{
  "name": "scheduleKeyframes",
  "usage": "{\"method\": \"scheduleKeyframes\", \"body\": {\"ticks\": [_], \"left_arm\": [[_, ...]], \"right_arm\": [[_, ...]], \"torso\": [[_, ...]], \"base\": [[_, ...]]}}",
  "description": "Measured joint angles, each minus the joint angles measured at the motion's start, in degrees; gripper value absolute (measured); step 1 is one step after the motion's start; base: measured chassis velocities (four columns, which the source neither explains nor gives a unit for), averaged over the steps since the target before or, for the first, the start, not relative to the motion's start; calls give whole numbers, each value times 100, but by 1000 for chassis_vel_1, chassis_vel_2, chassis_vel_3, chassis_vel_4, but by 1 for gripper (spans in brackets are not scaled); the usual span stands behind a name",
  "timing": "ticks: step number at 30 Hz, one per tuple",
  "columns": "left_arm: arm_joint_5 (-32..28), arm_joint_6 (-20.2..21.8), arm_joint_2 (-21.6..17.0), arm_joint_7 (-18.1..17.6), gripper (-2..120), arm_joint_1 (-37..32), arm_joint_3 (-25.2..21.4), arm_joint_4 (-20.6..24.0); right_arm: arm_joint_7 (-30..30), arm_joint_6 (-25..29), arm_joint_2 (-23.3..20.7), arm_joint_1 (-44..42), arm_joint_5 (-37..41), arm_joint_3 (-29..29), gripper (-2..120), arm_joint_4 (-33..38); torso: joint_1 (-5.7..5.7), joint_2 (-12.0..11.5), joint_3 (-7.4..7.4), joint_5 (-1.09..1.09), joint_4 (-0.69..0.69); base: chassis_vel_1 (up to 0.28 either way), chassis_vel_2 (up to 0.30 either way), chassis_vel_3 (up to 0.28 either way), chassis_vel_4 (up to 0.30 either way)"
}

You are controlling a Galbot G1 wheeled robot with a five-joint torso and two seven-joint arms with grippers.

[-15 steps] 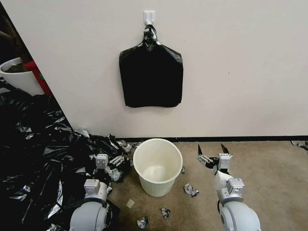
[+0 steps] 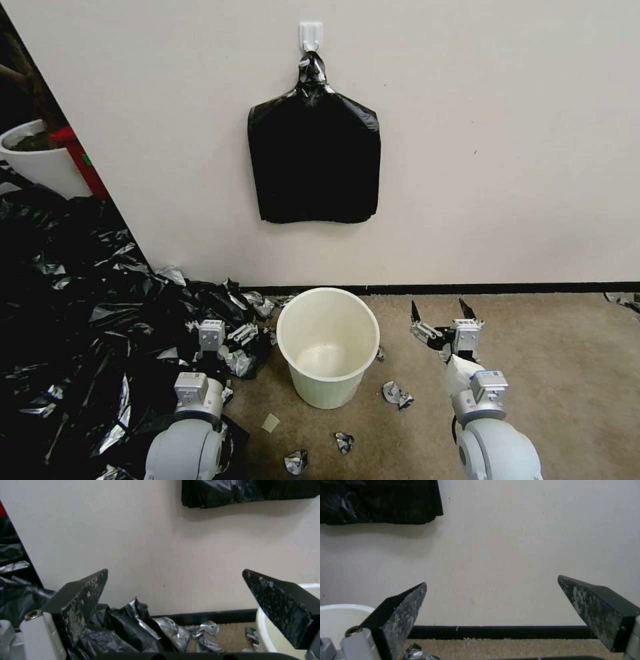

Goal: Place a trash bag onto the trash bin.

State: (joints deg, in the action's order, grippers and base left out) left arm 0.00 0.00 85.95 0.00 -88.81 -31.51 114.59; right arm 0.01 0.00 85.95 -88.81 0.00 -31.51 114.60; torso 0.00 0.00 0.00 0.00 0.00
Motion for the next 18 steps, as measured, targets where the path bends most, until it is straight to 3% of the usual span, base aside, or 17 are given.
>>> {"method": "scheduleKeyframes", "body": {"ticks": [14, 16, 18], "left_arm": [[-25, -7, 39, -21, 100, -99, -11, 115], [-166, -104, 252, -132, 100, -598, -61, 677], [-231, -153, 350, -187, 100, -836, -86, 942]], "right_arm": [[127, 0, -91, 4, 73, 80, 100, 83], [741, 26, -563, 66, 438, 473, 100, 556], [1030, 37, -778, 90, 607, 662, 100, 773]], "torso": [[0, 0, 0, 1, -3], [0, 0, 0, -1, 1], [0, 0, 0, 0, 1]], "base": [[0, 0, 0, 0], [0, 0, 0, 0], [0, 0, 0, 0]]}}
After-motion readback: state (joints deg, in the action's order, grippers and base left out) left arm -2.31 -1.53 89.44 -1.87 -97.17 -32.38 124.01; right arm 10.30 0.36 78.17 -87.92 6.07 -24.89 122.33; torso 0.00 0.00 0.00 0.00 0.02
